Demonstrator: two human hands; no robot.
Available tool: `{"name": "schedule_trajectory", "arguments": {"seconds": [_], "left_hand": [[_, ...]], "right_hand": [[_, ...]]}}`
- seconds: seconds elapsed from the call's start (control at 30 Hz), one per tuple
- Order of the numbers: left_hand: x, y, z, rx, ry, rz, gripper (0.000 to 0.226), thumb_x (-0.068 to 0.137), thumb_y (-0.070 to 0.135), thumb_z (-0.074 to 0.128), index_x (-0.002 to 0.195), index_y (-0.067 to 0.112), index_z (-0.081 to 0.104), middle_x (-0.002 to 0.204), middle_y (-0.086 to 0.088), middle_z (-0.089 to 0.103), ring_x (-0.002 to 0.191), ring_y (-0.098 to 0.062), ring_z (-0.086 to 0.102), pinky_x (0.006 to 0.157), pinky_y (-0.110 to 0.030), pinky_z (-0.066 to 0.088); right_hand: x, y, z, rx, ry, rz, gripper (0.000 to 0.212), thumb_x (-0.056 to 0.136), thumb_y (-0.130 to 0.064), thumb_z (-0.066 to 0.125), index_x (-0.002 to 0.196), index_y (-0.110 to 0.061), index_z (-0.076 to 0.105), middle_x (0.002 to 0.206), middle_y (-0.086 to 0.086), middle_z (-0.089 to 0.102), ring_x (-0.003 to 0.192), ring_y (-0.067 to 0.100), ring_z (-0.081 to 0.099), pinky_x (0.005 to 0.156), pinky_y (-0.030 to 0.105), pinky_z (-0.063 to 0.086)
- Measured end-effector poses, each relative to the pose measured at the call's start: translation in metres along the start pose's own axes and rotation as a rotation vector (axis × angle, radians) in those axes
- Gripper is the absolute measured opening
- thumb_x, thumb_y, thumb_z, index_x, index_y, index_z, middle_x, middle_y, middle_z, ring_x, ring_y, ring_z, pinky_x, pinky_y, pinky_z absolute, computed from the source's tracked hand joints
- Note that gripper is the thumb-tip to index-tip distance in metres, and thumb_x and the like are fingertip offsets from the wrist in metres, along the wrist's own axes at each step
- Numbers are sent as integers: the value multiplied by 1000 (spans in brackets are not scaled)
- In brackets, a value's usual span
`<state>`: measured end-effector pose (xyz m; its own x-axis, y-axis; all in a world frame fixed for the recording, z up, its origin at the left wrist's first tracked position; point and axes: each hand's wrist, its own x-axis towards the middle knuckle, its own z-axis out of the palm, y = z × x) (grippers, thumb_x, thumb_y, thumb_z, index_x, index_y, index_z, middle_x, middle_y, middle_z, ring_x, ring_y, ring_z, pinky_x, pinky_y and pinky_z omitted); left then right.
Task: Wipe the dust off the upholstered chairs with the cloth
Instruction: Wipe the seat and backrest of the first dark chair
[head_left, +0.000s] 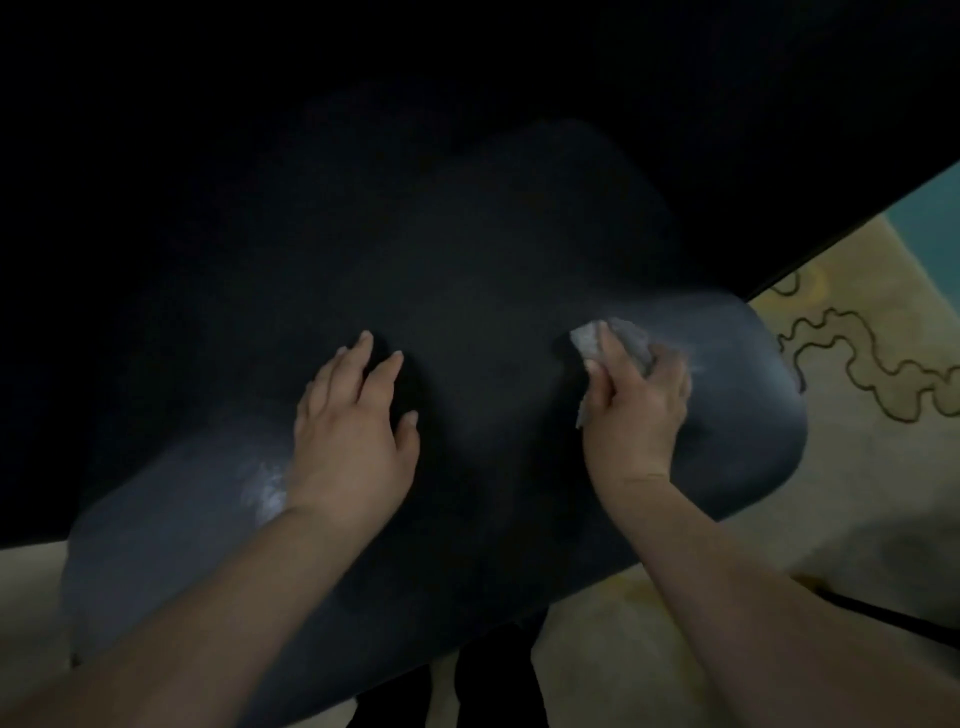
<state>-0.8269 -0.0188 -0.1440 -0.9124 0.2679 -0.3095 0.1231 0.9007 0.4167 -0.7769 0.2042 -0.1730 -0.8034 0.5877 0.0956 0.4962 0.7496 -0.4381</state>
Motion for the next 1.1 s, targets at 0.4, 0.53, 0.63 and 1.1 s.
{"name": "schedule_trajectory", "arguments": {"seconds": [0.4, 0.53, 0.63, 1.1], "left_hand": [[23, 43, 15, 36, -26, 106, 60, 91, 31, 55, 146, 24, 33, 159, 2, 16, 144, -21, 12, 116, -42, 13], [31, 58, 19, 48, -62, 150, 61, 93, 35, 51, 148, 26, 27, 159, 3, 10, 145, -19, 6, 117, -42, 10], [38, 70, 20, 51, -61, 171, 61, 93, 35, 51, 148, 26, 27, 159, 2, 10, 145, -18, 6, 117, -41, 9], [54, 99, 31, 99, -82, 222, 61, 92, 35, 52, 148, 25, 29, 159, 2, 12, 145, -20, 7, 118, -47, 12]], "right_hand": [[22, -11, 14, -52, -133, -306, 40, 90, -30, 56, 130, -30, 56, 121, 19, 50, 101, 37, 48, 86, 45, 42], [44, 57, -13, -41, -11, 130, 38, 96, -30, 48, 134, -32, 51, 125, 15, 43, 113, 33, 39, 99, 42, 32], [52, 69, -26, 38, 55, 230, 36, 96, -29, 50, 132, -30, 53, 124, 14, 43, 114, 32, 42, 102, 44, 37], [60, 120, -42, -59, 18, 276, 40, 96, -32, 47, 136, -35, 46, 125, 17, 40, 112, 36, 41, 99, 48, 38]]}}
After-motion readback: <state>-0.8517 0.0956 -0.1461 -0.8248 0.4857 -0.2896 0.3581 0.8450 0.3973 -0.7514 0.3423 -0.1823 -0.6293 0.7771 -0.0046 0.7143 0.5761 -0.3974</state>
